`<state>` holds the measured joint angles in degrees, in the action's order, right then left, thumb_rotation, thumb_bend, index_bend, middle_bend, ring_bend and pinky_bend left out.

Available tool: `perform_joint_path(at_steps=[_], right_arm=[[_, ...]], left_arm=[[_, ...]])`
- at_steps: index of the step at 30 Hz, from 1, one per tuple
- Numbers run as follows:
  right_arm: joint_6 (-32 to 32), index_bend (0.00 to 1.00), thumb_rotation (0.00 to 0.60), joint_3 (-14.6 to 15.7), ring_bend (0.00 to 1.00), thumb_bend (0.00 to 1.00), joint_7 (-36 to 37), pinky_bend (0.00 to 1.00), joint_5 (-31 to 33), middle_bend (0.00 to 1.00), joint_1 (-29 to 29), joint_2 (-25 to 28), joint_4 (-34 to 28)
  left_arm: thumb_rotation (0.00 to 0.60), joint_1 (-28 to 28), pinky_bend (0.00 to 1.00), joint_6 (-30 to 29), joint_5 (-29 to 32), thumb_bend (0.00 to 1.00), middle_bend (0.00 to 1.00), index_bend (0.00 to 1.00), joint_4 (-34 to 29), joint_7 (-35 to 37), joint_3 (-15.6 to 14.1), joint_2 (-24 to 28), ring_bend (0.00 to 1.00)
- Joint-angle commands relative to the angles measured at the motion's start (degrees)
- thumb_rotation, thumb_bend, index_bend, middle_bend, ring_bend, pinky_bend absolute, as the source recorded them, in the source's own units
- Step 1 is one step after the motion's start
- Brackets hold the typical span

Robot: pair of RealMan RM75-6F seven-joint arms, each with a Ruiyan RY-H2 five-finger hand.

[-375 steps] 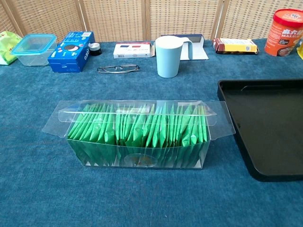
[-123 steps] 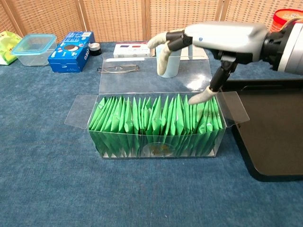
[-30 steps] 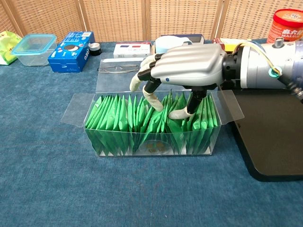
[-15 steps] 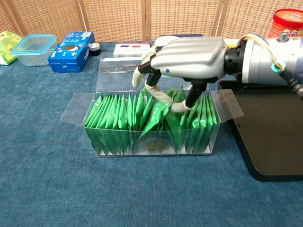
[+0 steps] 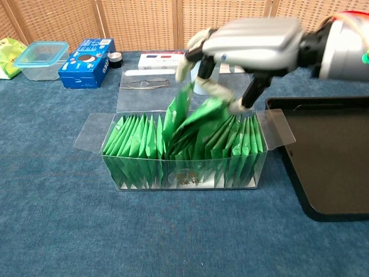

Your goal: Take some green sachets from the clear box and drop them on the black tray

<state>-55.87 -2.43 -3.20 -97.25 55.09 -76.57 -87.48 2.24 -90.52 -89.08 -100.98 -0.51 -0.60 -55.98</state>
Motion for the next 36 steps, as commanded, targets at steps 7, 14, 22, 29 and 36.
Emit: perform_joint_path(at_steps=[7, 14, 22, 29, 36], right_arm=[[-3.97, 0.75, 0.600, -0.90, 0.21, 0.40, -1.30, 0.09, 1.46, 0.26, -3.64, 5.93, -3.93], [-7.05, 0.75, 0.600, -1.49, 0.21, 0.40, -1.67, 0.09, 2.73, 0.26, -6.70, 9.99, -6.02], [-10.48, 0.75, 0.600, -1.48, 0.21, 0.41, -1.32, 0.09, 4.81, 0.26, -11.32, 14.36, -7.18], [-13.70, 0.75, 0.600, -1.25, 0.21, 0.41, -0.81, 0.09, 6.44, 0.26, -15.63, 17.13, -7.33], [-15.69, 0.75, 0.600, -0.57, 0.21, 0.41, 0.12, 0.09, 7.56, 0.26, -19.58, 18.98, -7.02]], left_arm=[[0.600, -0.23, 0.24, -0.09, -0.58, 0.24, 0.11, 0.12, -0.31, -0.22, 0.06, -0.15, 0.05], [0.600, -0.22, 0.24, -0.48, -0.89, 0.24, 0.11, 0.12, -0.51, -0.36, 0.14, -0.03, 0.05], [0.600, -0.33, 0.24, -0.77, -1.24, 0.24, 0.11, 0.12, -1.04, -0.85, 0.30, 0.20, 0.04], [0.600, -0.62, 0.24, -0.64, -1.57, 0.24, 0.11, 0.12, -1.67, -1.47, 0.39, 0.31, 0.04], [0.600, -0.87, 0.24, -0.52, -1.86, 0.24, 0.11, 0.12, -2.24, -2.01, 0.43, 0.31, 0.04]])
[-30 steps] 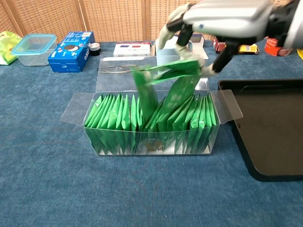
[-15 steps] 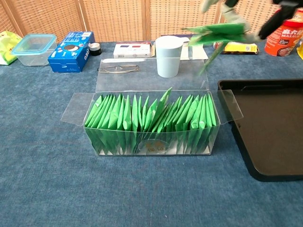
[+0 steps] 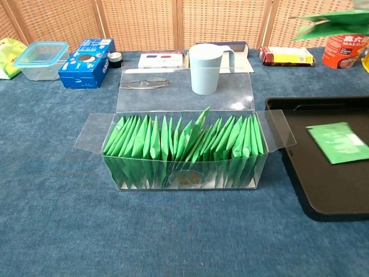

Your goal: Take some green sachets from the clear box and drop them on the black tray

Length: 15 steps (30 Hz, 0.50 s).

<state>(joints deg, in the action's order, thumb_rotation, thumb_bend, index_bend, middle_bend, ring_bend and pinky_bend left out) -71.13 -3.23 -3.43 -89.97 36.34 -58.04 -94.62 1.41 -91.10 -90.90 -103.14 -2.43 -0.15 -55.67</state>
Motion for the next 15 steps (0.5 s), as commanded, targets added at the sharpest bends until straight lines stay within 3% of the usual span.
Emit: perform_joint_path(at_steps=[1, 8, 15], right_arm=[[-0.70, 0.74, 0.600, 0.33, 0.21, 0.41, 0.47, 0.09, 0.39, 0.26, -1.35, 0.56, 0.19], [-0.55, 0.67, 0.600, 0.45, 0.21, 0.42, 0.86, 0.09, 0.04, 0.25, -2.92, 0.49, 0.30], [1.00, 0.42, 0.600, 0.08, 0.14, 0.42, 0.40, 0.08, -0.19, 0.17, -2.94, 0.16, 0.32]], left_arm=[[0.600, -0.09, 0.24, 0.09, -0.12, 0.24, 0.11, 0.12, -0.18, -0.17, -0.03, 0.02, 0.04], [0.600, -0.10, 0.24, -0.06, -0.38, 0.24, 0.11, 0.12, -0.57, -0.52, -0.09, 0.11, 0.04], [0.600, 0.23, 0.24, -0.38, -0.32, 0.24, 0.11, 0.12, -0.55, -0.43, -0.29, 0.21, 0.04]])
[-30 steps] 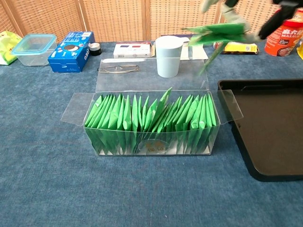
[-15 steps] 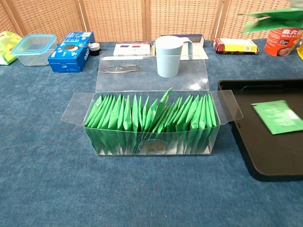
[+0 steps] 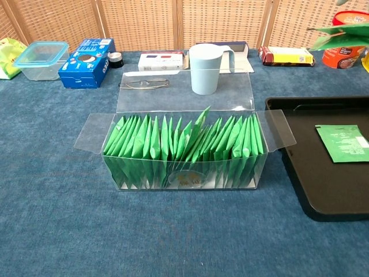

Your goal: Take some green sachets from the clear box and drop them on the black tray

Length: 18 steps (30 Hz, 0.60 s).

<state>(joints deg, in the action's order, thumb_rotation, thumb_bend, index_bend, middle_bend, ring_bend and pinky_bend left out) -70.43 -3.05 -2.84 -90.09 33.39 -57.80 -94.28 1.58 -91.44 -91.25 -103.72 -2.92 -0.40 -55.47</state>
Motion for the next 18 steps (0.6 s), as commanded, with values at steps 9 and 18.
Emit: perform_joint_path(at_steps=[9, 18], right_arm=[[1.88, 0.20, 0.600, -0.73, 0.05, 0.41, -1.49, 0.06, 0.52, 0.09, -0.16, -0.30, -0.57], [1.55, 0.09, 0.600, -1.35, 0.00, 0.23, -2.68, 0.04, 1.21, 0.03, -1.21, -0.10, -1.32]], left_arm=[[0.600, 0.25, 0.24, -0.25, 0.10, 0.24, 0.11, 0.12, 0.38, 0.39, -0.12, 0.04, 0.04], [0.600, 0.18, 0.24, -0.24, 0.00, 0.24, 0.11, 0.12, 0.33, 0.29, -0.09, 0.00, 0.04]])
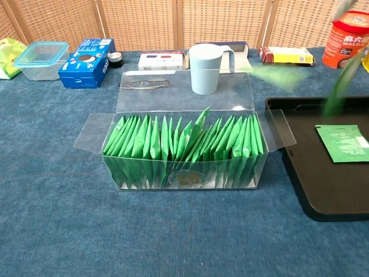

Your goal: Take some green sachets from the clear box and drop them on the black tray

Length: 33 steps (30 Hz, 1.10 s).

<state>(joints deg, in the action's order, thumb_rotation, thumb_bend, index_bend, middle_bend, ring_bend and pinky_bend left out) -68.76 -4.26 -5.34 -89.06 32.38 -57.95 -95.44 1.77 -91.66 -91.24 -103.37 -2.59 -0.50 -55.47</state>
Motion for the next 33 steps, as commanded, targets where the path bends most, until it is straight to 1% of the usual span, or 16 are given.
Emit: perform_joint_path(at_steps=[1, 7, 13, 17, 21, 23, 27, 33], right_arm=[[-0.13, 0.08, 0.600, -0.19, 0.00, 0.22, -0.27, 0.04, 0.28, 0.03, -0.34, 0.07, -0.27], [-0.68, 0.06, 0.600, -0.60, 0.00, 0.22, -0.69, 0.04, 0.49, 0.03, -1.06, 0.13, -0.49], [-2.28, 0.06, 0.600, -1.09, 0.00, 0.21, -1.93, 0.04, 1.80, 0.03, -2.72, 0.21, -2.09], [-2.71, 0.06, 0.600, -1.15, 0.00, 0.21, -4.85, 0.04, 5.32, 0.03, -4.68, 0.67, -4.80], [-3.69, 0.00, 0.600, -1.32, 0.00, 0.22, -6.16, 0.04, 8.19, 0.04, -6.42, 0.71, -6.98], [-4.99, 0.00, 0.600, -1.42, 0.00, 0.22, -6.69, 0.04, 9.74, 0.04, -7.73, 0.40, -8.16], [-7.28, 0.00, 0.600, -1.19, 0.00, 0.22, -8.16, 0.04, 11.45, 0.04, -9.93, -0.22, -9.61], [-10.69, 0.00, 0.600, 0.09, 0.00, 0.22, -11.57, 0.04, 13.43, 0.04, -13.59, -1.84, -11.52]], left_arm=[[0.600, 0.00, 0.24, -0.04, -0.03, 0.24, 0.11, 0.12, -0.03, -0.07, 0.01, 0.00, 0.04], [0.600, 0.08, 0.24, -0.18, -0.15, 0.24, 0.11, 0.12, -0.09, -0.12, -0.03, 0.04, 0.04], [0.600, 0.34, 0.24, -0.35, 0.22, 0.24, 0.11, 0.12, -0.12, 0.01, -0.08, 0.22, 0.04], [0.600, 0.45, 0.24, -0.05, 0.73, 0.24, 0.11, 0.12, 0.01, 0.07, -0.18, 0.19, 0.04], [0.600, 0.52, 0.24, 0.18, 1.15, 0.24, 0.11, 0.12, 0.18, -0.10, -0.23, 0.21, 0.04], [0.600, 0.59, 0.24, 0.31, 1.37, 0.24, 0.11, 0.12, 0.31, -0.26, -0.31, 0.17, 0.04], [0.600, 0.77, 0.24, 0.50, 1.91, 0.24, 0.11, 0.12, 0.58, -0.31, -0.40, 0.00, 0.04], [0.600, 1.04, 0.24, 1.29, 2.75, 0.24, 0.11, 0.12, 1.27, -0.31, -0.86, -0.58, 0.04]])
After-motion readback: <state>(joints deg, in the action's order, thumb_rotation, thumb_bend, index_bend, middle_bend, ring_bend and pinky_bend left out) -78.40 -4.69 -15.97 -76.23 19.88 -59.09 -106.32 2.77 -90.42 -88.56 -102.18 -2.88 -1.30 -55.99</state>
